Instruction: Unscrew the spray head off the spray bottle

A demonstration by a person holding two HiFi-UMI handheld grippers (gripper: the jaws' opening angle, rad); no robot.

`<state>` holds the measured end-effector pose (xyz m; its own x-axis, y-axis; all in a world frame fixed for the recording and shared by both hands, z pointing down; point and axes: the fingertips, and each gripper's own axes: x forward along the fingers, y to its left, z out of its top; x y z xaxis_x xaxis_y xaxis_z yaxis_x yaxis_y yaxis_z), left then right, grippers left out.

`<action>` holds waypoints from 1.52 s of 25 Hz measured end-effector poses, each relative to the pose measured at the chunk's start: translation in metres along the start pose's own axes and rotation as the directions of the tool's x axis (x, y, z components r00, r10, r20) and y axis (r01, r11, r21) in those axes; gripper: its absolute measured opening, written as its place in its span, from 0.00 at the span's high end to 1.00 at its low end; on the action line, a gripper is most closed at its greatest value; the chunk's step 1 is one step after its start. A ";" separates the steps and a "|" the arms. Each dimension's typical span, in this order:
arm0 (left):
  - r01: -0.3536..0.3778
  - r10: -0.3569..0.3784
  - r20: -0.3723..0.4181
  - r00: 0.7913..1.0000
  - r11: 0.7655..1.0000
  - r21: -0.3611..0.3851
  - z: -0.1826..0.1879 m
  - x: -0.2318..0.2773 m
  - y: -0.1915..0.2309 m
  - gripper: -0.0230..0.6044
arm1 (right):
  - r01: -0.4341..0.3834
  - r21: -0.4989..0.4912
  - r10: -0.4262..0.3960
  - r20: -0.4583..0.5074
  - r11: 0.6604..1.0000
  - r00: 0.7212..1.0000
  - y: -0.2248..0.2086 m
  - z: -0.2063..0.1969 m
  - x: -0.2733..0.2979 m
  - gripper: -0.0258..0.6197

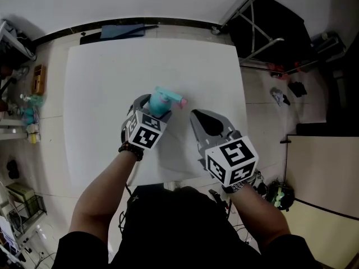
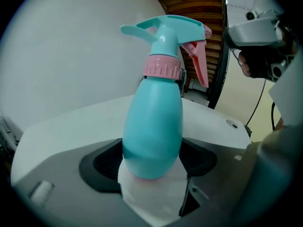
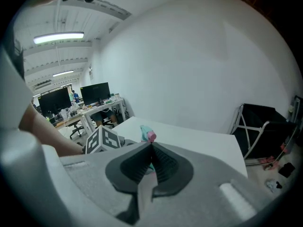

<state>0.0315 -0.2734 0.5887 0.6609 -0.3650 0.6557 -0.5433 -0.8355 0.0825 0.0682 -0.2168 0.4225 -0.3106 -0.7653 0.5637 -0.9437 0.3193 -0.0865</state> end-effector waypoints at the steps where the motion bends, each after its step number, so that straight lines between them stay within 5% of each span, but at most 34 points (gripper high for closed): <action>1: 0.001 -0.001 -0.004 1.000 1.000 0.006 0.000 -0.001 0.000 0.33 | 0.002 -0.003 -0.002 0.002 1.000 1.000 0.000 0.001 -0.001 0.97; 13: -0.053 0.069 -0.084 0.994 0.984 0.172 0.001 -0.039 0.008 0.34 | -0.057 -0.087 0.060 0.025 0.995 0.998 -0.005 0.032 -0.021 0.97; 15: -0.063 0.086 -0.109 0.990 0.978 0.196 -0.002 -0.045 0.007 0.34 | -0.103 -0.104 0.105 0.012 0.989 0.994 -0.003 0.035 -0.023 0.86; 19: -0.092 0.134 -0.154 0.979 0.962 0.256 -0.005 -0.059 0.002 0.35 | -0.211 -0.162 0.211 -0.019 0.964 0.977 0.009 0.043 -0.024 0.79; 28: -0.161 0.244 -0.210 0.947 0.925 0.345 -0.004 -0.083 -0.021 0.35 | -0.477 -0.252 0.415 -0.261 0.842 0.871 0.039 0.015 -0.002 0.65; 38: -0.223 0.357 -0.274 0.893 0.880 0.419 -0.010 -0.094 -0.044 0.35 | -0.625 -0.304 0.456 -0.473 0.719 0.754 0.056 -0.031 0.003 0.64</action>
<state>-0.0121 -0.1983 0.5308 0.2549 -0.5117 0.8204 -0.4089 -0.8260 -0.3881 0.0176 -0.1839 0.4454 -0.6105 -0.1669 0.7742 -0.4496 0.8778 -0.1653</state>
